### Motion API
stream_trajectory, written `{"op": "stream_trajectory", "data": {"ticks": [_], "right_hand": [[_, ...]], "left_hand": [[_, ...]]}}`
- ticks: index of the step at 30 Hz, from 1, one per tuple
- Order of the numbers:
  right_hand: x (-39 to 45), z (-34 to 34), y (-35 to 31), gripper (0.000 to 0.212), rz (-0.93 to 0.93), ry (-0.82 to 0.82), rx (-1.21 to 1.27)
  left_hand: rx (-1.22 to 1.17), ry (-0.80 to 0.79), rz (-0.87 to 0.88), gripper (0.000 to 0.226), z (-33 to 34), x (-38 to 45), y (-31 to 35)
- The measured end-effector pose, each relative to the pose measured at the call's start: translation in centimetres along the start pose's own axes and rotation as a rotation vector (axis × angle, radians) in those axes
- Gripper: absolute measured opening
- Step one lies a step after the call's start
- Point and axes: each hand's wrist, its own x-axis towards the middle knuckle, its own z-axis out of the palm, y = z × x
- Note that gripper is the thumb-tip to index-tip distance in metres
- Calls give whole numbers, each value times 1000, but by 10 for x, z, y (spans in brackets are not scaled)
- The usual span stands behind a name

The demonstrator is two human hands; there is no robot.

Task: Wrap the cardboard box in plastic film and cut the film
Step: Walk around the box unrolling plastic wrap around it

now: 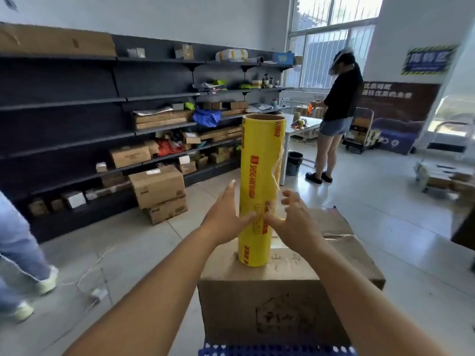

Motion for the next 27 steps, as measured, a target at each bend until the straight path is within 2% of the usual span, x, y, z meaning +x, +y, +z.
{"op": "stream_trajectory", "data": {"ticks": [6, 11, 14, 17, 21, 27], "right_hand": [[5, 18, -7, 38, 43, 147, 72], [9, 25, -8, 14, 61, 257, 90], [7, 28, -8, 11, 73, 297, 103], [3, 28, -7, 6, 72, 318, 132], [-6, 25, -6, 5, 55, 339, 163], [-38, 21, -13, 25, 29, 300, 298]], "left_hand": [[-277, -127, 71, 98, 3, 20, -4], [-402, -148, 76, 96, 6, 37, -8], [-406, -126, 62, 94, 7, 40, -7], [-416, -61, 31, 108, 9, 34, -6], [-386, 13, 19, 101, 8, 15, -2], [-282, 77, 42, 104, -3, -27, 4]]}}
